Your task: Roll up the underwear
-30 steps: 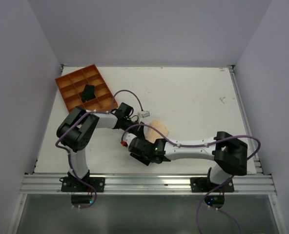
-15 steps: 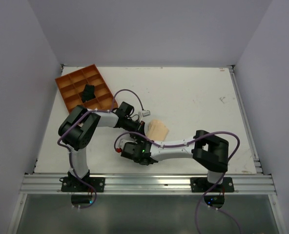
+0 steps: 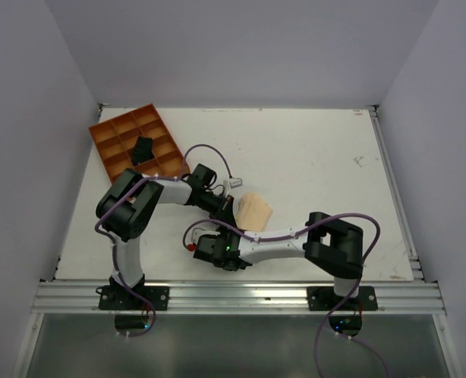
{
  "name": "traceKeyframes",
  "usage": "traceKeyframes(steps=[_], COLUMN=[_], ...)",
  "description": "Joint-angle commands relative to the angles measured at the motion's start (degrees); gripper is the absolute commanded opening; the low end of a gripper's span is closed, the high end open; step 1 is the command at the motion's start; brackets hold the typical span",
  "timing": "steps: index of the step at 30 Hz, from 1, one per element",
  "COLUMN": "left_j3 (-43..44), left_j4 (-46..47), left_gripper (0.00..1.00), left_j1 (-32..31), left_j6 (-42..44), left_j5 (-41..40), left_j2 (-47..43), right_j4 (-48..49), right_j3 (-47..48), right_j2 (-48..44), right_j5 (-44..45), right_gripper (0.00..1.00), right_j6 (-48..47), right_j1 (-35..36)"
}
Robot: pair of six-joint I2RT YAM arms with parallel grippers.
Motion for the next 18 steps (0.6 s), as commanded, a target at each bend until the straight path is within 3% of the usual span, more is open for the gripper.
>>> traceKeyframes(steps=[1,14,18], left_j3=[-0.93,0.39,1.44], left_j4=[-2.71,-5.96,-6.93], left_gripper=[0.00,0.00,0.00], left_j1=[-0.30,-0.39,-0.30], left_j6=[3.68,6.32,6.85], left_j5=[-10.41,-10.58,-10.76], left_j2=[3.81,4.69,4.78], right_j4=[-0.52,0.01,-1.04], right_j3=[1.15,0.88,0.62], right_j2=[1.21,5.96,5.17], right_j5=[2.56,2.65,-2.97], right_gripper=[0.58,0.59,0.55], right_j6=[-1.71,-1.09,-0.21], right_j1=[0.37,-0.16,-1.47])
